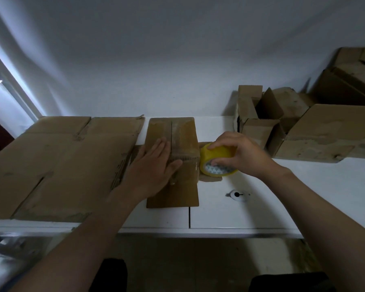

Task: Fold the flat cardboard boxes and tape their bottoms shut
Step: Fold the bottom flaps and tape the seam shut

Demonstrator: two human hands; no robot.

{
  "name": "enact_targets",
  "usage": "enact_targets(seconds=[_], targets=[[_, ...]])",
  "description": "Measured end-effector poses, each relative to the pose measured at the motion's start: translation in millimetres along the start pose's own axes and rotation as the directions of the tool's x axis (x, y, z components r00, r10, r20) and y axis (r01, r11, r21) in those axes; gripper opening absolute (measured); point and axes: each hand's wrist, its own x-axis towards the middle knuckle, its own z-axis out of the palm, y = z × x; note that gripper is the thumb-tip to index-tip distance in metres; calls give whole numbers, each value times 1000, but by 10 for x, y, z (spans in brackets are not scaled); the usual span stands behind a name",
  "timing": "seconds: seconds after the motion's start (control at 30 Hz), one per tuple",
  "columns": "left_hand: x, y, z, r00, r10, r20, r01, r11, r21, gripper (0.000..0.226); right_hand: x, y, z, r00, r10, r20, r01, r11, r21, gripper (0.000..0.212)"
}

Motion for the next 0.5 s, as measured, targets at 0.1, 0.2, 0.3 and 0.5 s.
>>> enact_targets(seconds=[0.1,0.2,0.3,0.5], targets=[[60,-211,-33,997,-83,-3,82,995,-59,112,-4,-28,-9,1000,17,4,-17,1000,6,37],[74,-313,-51,961,-271,53,276,947,-162,89,-9,-45,-14,1000,28,7,-28,1000,11,36],[80,-306,-72,895,-438,83,435,818,-377,69,-13,-44,-5,1000,25,5,-25,999,22,37],[38,-100,-113,827,-521,212,537,618,-575,66,-26,-32,9,999,43,23,-45,997,55,36]])
